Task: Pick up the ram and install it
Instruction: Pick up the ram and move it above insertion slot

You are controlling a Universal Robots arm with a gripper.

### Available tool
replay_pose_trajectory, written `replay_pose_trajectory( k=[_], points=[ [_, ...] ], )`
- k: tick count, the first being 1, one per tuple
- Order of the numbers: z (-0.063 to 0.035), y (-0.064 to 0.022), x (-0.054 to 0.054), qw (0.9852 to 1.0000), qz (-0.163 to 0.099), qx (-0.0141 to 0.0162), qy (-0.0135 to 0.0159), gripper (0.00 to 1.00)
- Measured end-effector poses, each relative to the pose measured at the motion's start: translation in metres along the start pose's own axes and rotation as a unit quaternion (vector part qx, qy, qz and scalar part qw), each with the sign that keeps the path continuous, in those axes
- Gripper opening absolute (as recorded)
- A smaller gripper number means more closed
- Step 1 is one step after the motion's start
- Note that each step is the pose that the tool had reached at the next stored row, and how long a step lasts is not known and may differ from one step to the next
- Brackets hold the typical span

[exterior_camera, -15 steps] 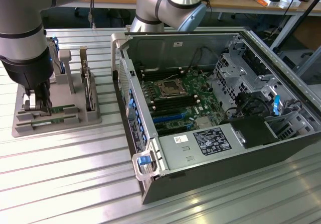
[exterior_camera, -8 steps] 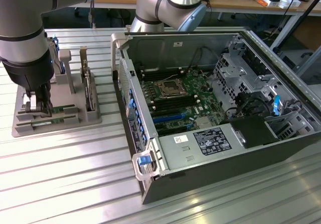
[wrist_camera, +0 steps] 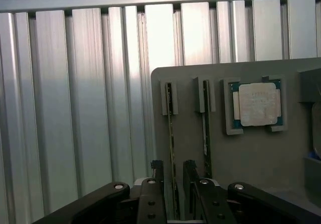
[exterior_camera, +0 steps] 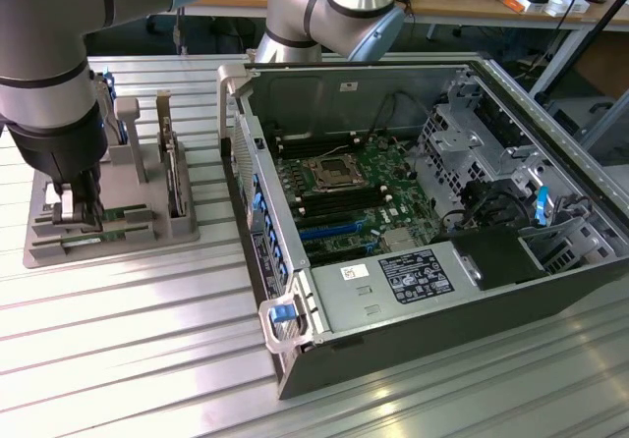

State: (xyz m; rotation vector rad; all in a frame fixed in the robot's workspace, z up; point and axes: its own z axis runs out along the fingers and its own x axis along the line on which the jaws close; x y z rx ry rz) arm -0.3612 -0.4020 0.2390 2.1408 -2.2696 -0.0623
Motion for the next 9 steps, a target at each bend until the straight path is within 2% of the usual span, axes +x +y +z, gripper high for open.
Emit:
replay_pose_trajectory(
  k=[9],
  points=[
    [0.0054, -0.0002, 0.0001, 1.0, 0.0, 0.0, 0.0, 0.3]
  ],
)
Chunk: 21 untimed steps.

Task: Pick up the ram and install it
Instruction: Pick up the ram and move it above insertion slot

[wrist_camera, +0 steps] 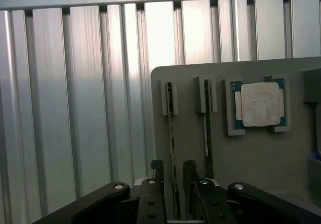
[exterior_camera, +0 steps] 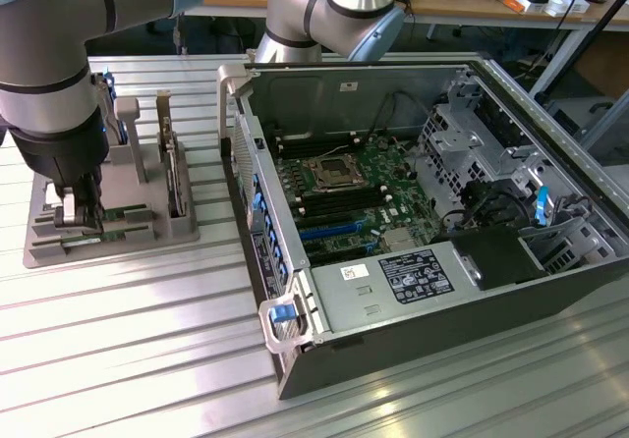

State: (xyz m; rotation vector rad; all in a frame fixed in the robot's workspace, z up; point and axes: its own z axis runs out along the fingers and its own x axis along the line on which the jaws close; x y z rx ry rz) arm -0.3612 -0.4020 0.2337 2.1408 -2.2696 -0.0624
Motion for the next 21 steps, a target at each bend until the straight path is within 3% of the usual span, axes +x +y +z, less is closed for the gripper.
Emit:
replay_pose_trajectory(
  k=[21],
  points=[
    [0.0129, -0.0006, 0.0, 1.0, 0.0, 0.0, 0.0, 0.3]
  ],
)
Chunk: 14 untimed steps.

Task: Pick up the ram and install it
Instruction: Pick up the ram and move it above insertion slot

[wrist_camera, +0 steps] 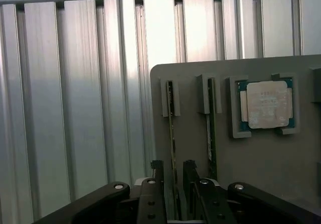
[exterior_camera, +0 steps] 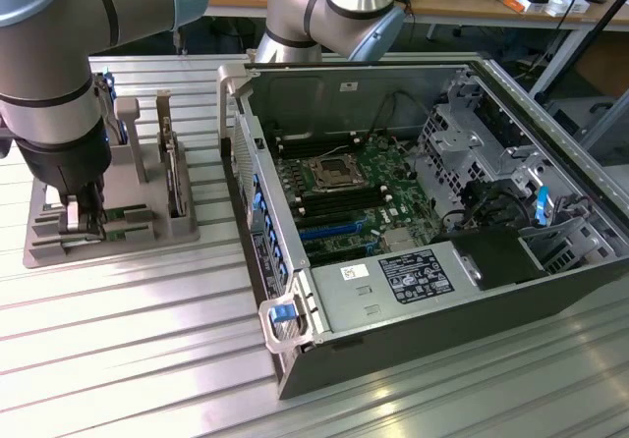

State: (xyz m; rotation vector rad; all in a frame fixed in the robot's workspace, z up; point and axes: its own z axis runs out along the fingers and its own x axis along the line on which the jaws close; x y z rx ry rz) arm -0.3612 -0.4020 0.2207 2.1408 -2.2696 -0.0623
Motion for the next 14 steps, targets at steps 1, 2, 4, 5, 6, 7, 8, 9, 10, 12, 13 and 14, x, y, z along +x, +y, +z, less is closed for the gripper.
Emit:
replay_pose_trajectory(
  k=[1, 2, 4, 5, 6, 7, 8, 9, 10, 12, 13, 14],
  points=[
    [0.001, 0.0, 0.0, 1.0, 0.0, 0.0, 0.0, 0.3],
    [0.0014, -0.0001, 0.0, 1.0, 0.0, 0.0, 0.0, 0.3],
    [0.0023, -0.0001, 0.0, 1.0, 0.0, 0.0, 0.0, 0.3],
    [0.0029, -0.0001, 0.0, 1.0, 0.0, 0.0, 0.0, 0.3],
    [0.0034, -0.0002, 0.0, 1.0, 0.0, 0.0, 0.0, 0.3],
    [0.0037, -0.0002, 0.0001, 1.0, 0.0, 0.0, 0.0, 0.3],
    [0.0041, -0.0002, 0.0, 1.0, 0.0, 0.0, 0.0, 0.3],
    [0.0046, -0.0002, 0.0001, 1.0, 0.0, 0.0001, 0.0, 0.3],
    [0.0048, -0.0002, 0.0001, 1.0, 0.0, 0.0, 0.0, 0.3],
    [0.0064, -0.0003, 0.0001, 1.0, 0.0, 0.0001, 0.0, 0.3],
    [0.0073, -0.0004, 0.0001, 1.0, 0.0, 0.0, 0.0, 0.3],
    [0.0081, -0.0004, 0.0001, 1.0, 0.0, 0.0, 0.0, 0.3]
  ],
)
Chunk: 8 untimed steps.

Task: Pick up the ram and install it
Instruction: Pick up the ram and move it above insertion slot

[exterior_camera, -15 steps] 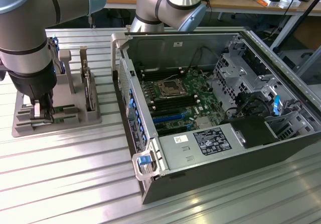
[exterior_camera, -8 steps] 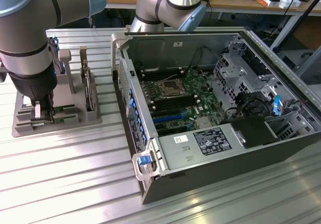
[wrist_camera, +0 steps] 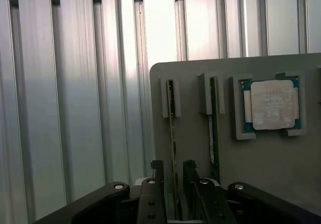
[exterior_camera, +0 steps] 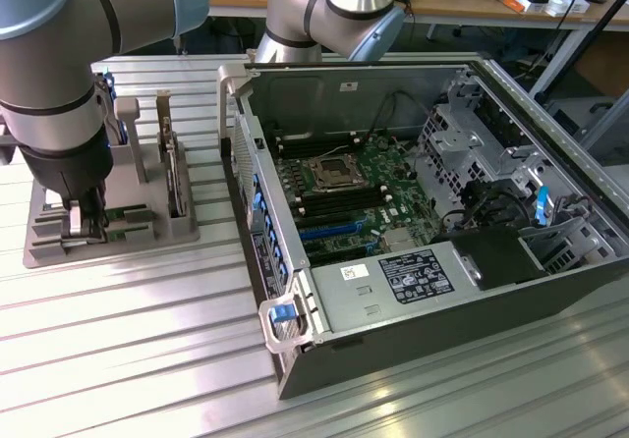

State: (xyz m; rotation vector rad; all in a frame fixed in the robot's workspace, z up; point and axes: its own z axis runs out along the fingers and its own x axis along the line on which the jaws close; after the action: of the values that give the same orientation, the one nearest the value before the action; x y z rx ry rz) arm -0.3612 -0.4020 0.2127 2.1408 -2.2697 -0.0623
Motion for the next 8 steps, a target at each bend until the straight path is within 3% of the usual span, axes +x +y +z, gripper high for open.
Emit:
replay_pose_trajectory(
  k=[8],
  points=[
    [0.0047, -0.0003, 0.0001, 1.0, 0.0, -0.0001, 0.0, 0.3]
  ],
)
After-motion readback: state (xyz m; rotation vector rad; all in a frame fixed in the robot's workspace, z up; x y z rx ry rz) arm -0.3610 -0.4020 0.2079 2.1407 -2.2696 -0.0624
